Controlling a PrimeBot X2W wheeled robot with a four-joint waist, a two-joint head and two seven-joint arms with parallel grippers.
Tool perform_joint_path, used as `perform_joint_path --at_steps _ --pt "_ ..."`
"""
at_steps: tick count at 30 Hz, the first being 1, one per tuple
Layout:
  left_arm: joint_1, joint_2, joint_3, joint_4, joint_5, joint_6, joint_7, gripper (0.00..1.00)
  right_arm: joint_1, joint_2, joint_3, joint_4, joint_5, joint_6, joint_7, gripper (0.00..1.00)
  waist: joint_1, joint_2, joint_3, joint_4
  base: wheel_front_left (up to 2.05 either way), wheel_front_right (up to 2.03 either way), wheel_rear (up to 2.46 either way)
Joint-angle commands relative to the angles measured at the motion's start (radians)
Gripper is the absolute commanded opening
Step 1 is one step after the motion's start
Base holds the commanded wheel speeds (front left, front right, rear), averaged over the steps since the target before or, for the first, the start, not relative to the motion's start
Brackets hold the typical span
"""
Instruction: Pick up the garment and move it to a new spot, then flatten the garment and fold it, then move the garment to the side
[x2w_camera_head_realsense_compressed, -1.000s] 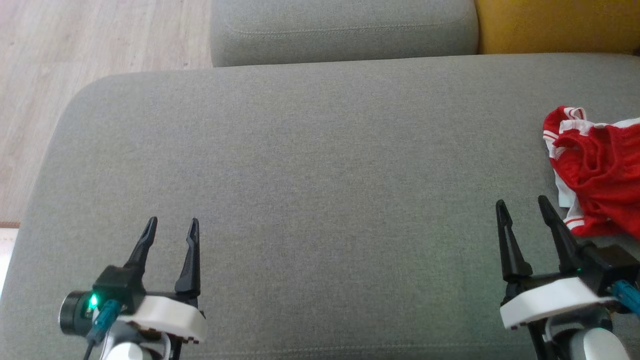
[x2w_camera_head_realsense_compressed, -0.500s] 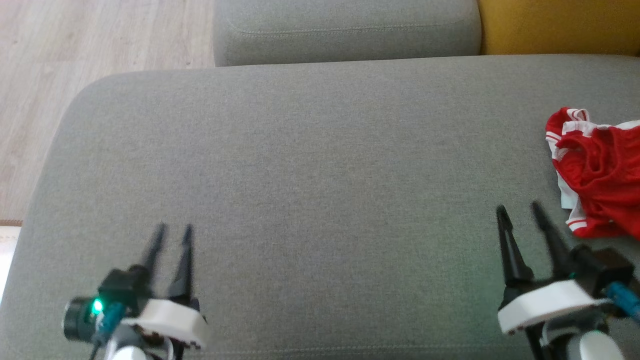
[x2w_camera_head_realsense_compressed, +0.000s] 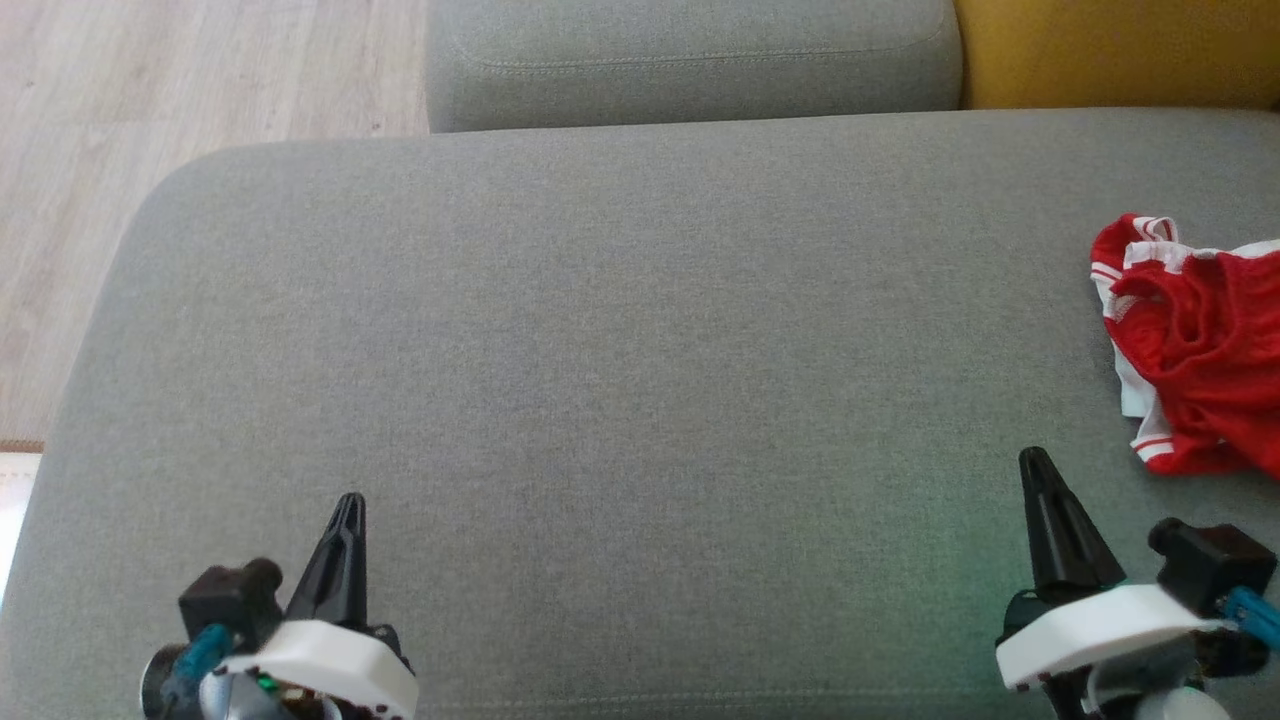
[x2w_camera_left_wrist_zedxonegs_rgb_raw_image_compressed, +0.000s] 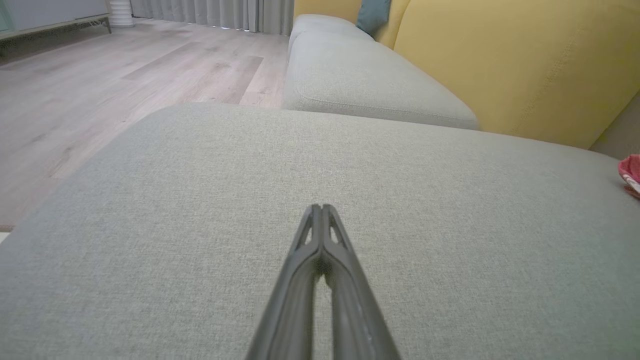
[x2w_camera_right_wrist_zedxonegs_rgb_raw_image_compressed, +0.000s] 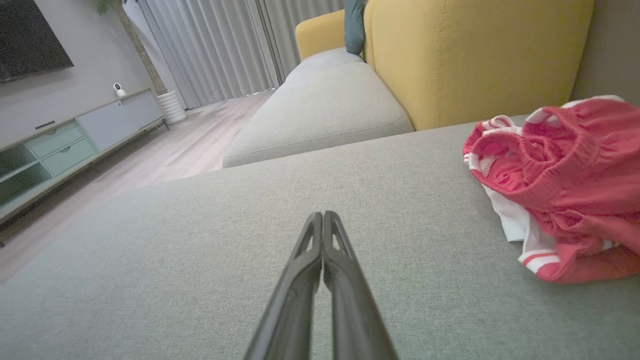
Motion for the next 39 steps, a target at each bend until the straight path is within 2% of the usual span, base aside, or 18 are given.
perform_joint_path --at_steps 1,39 --pt "-0.047 0.006 0.021 -0.025 -0.028 -0.006 0.004 0.00 -0.041 -0.011 0.000 -0.027 0.033 0.000 0.000 0.00 0.0000 -0.0001 0.000 0.000 0.00 0.00 0.00" --pt "-0.094 -0.024 0.114 0.011 -0.470 -0.073 0.096 0.00 -0.102 -0.027 -0.012 0.051 0.504 0.000 0.018 0.00 0.0000 -0.0001 -0.005 -0.003 0.00 0.00 0.00"
